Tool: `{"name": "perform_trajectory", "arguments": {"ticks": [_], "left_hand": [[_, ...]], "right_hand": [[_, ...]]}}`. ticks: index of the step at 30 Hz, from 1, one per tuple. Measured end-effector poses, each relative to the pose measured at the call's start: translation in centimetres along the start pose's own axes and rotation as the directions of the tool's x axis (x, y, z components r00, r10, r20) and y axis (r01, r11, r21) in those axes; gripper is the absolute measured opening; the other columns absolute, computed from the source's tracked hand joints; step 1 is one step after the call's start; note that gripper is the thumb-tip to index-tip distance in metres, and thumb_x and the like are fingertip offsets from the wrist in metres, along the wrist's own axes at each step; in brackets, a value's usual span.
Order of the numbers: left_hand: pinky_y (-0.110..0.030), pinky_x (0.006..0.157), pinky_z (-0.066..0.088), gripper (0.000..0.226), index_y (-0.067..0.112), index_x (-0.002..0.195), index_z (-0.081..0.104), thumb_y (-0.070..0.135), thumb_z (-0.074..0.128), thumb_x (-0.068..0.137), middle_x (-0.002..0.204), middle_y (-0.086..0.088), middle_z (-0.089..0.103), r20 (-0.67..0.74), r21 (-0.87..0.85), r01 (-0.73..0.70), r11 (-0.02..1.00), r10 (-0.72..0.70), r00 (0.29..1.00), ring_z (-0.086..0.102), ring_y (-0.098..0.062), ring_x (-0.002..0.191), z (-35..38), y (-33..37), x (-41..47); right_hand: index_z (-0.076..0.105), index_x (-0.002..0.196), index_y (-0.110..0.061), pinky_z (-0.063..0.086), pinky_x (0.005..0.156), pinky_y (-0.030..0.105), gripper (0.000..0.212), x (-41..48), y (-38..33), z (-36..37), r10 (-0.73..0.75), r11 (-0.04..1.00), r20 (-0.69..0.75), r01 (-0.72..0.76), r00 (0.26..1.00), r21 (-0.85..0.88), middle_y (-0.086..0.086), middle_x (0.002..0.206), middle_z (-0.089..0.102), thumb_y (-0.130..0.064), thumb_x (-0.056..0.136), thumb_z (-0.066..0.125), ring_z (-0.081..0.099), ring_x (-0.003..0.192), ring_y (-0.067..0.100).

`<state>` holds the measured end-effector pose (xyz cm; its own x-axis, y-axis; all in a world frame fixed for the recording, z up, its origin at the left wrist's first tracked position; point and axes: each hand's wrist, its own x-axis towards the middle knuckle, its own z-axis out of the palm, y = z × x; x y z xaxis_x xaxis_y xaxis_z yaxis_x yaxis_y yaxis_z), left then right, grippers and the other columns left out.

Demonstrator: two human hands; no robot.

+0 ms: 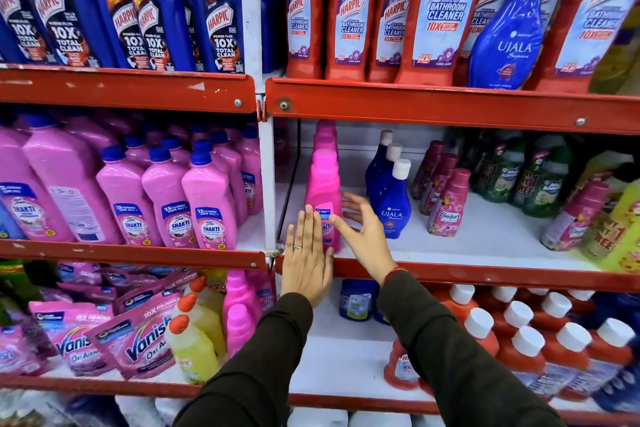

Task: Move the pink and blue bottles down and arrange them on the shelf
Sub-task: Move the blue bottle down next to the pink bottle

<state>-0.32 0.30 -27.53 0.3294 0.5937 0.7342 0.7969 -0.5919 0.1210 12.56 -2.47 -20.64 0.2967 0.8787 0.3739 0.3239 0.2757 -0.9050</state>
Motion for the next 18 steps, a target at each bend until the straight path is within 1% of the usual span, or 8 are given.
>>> {"name": "perform_trajectory", "arguments": {"ticks": [2,4,6,8,10,14,16,18], "left_hand": [[-0.041,0.127,-0.005,0.076,-0.001,0.158,0.006,0.025,0.037,0.094,0.164,-0.024,0.01,0.001,-0.049,0.027,0.998,-0.027,1.0,0.012,-0.037,0.156,-0.5,0.3,0.0],[-0.042,0.127,-0.007,0.076,0.0,0.158,0.006,0.023,0.038,0.093,0.165,-0.024,0.007,-0.01,-0.07,0.033,0.997,-0.033,0.999,0.006,-0.033,0.155,-1.2,1.0,0.4],[-0.042,0.128,-0.009,0.08,0.004,0.16,-0.002,0.023,0.04,0.095,0.167,-0.02,-0.001,-0.038,-0.089,0.007,0.996,-0.011,0.999,-0.002,-0.029,0.157,-2.0,2.0,1.6],[-0.039,0.129,-0.012,0.082,0.009,0.161,-0.012,0.027,0.038,0.099,0.169,-0.012,-0.019,-0.096,-0.126,-0.024,0.992,0.012,0.995,-0.012,-0.025,0.158,-3.3,3.2,3.5],[-0.038,0.128,-0.015,0.081,0.012,0.161,-0.015,0.031,0.036,0.101,0.169,-0.005,-0.028,-0.159,-0.147,-0.057,0.988,0.034,0.987,-0.018,-0.022,0.158,-4.8,4.3,6.0],[-0.039,0.128,-0.014,0.078,0.012,0.162,-0.008,0.031,0.038,0.102,0.17,-0.003,-0.024,-0.293,-0.118,-0.138,0.983,0.098,0.951,-0.015,-0.022,0.159,-8.1,6.5,11.0],[-0.039,0.128,-0.013,0.076,0.012,0.163,-0.005,0.031,0.039,0.103,0.17,-0.002,-0.022,-0.343,-0.12,-0.161,0.98,0.111,0.933,-0.014,-0.022,0.159,-9.7,7.5,13.1],[-0.04,0.129,-0.011,0.074,0.011,0.163,0.0,0.031,0.038,0.103,0.173,-0.005,-0.012,-0.372,-0.11,-0.176,0.978,0.123,0.92,-0.011,-0.022,0.16,-11.2,8.4,14.8]], "right_hand": [[0.057,0.132,-0.02,0.049,0.094,0.015,0.042,-0.5,-0.6,-0.5,-0.027,0.999,-0.06,0.026,0.998,-0.023,-0.008,0.127,0.063,-0.025,0.092,0.071,0.059,0.116,0.003],[0.063,0.121,-0.024,0.048,0.086,0.009,0.027,-1.0,-1.5,-1.1,-0.092,0.995,-0.14,0.087,0.986,-0.042,-0.017,0.114,0.067,-0.026,0.094,0.068,0.062,0.106,-0.004],[0.067,0.111,-0.025,0.048,0.079,0.009,0.015,-1.3,-2.7,-2.0,-0.175,0.984,-0.22,0.165,0.96,-0.065,-0.02,0.103,0.069,-0.029,0.097,0.064,0.064,0.098,-0.003],[0.069,0.107,-0.023,0.048,0.076,0.01,0.015,-1.6,-4.3,-3.2,-0.273,0.961,-0.286,0.249,0.919,-0.119,-0.017,0.1,0.071,-0.032,0.098,0.061,0.066,0.094,0.002],[0.07,0.104,-0.023,0.049,0.075,0.011,0.015,-1.5,-6.2,-4.3,-0.362,0.931,-0.334,0.319,0.87,-0.177,-0.015,0.098,0.071,-0.033,0.099,0.059,0.066,0.091,0.003],[0.068,0.099,-0.026,0.052,0.072,0.02,0.011,-0.7,-11.1,-7.1,-0.48,0.877,-0.44,0.43,0.759,-0.216,-0.01,0.091,0.072,-0.032,0.099,0.059,0.069,0.082,0.01],[0.068,0.098,-0.024,0.05,0.071,0.019,0.01,-0.2,-13.6,-8.6,-0.541,0.839,-0.486,0.481,0.686,-0.256,-0.009,0.087,0.071,-0.03,0.1,0.06,0.067,0.078,0.009],[0.068,0.098,-0.02,0.05,0.073,0.021,0.011,0.3,-16.0,-10.2,-0.586,0.805,-0.532,0.513,0.611,-0.298,-0.005,0.087,0.07,-0.027,0.1,0.06,0.065,0.079,0.009]]}}
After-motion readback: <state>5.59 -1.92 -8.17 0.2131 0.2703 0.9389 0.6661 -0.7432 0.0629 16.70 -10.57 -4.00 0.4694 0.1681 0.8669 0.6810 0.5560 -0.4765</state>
